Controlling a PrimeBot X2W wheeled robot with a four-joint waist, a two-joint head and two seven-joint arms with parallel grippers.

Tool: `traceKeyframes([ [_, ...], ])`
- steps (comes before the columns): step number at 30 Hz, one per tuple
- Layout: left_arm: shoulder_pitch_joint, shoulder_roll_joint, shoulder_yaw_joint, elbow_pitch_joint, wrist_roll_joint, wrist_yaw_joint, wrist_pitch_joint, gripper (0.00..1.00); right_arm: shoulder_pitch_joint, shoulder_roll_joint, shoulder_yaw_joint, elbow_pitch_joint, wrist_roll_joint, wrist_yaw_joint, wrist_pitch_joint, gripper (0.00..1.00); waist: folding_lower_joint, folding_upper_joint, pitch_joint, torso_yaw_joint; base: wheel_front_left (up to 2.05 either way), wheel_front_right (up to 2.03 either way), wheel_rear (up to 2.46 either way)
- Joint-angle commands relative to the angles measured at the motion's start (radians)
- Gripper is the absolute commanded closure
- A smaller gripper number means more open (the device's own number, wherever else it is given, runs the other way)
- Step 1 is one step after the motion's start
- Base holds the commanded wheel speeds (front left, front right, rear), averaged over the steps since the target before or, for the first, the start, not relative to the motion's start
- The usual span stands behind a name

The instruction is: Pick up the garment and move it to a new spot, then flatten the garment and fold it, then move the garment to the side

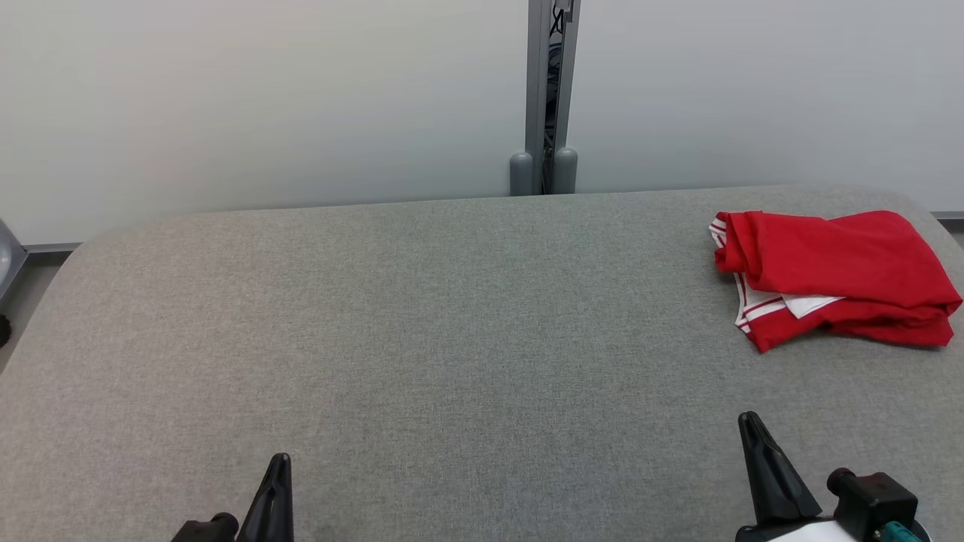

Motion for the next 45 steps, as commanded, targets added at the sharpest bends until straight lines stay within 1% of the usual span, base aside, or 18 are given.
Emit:
traceKeyframes([
  [1, -0.042, 0.003, 0.006, -0.006, -0.061, -0.008, 0.009, 1.00, -0.029, -0.007, -0.015, -0.008, 0.062, 0.000, 0.012, 1.00, 0.0000, -0.0001, 0.001, 0.000, 0.00, 0.00, 0.00],
  [9, -0.089, 0.004, 0.012, 0.024, -0.215, -0.025, 0.038, 1.00, -0.056, -0.017, -0.045, 0.010, 0.218, 0.000, 0.050, 1.00, 0.0000, -0.0001, 0.004, 0.000, 0.00, 0.00, 0.00],
  [10, -0.089, 0.004, 0.012, 0.024, -0.215, -0.025, 0.038, 1.00, -0.056, -0.017, -0.045, 0.010, 0.218, 0.000, 0.050, 1.00, 0.0000, -0.0001, 0.004, 0.000, 0.00, 0.00, 0.00],
  [24, -0.160, 0.006, 0.023, 0.061, -0.451, -0.051, 0.084, 1.00, -0.096, -0.029, -0.093, 0.036, 0.455, 0.000, 0.110, 1.00, 0.0000, -0.0001, 0.011, 0.001, 0.00, 0.00, 0.00],
  [45, -0.247, 0.008, 0.035, 0.109, -0.744, -0.082, 0.141, 1.00, -0.146, -0.040, -0.159, 0.069, 0.745, 0.000, 0.189, 1.00, 0.0000, -0.0001, 0.020, 0.002, 0.00, 0.00, 0.00],
])
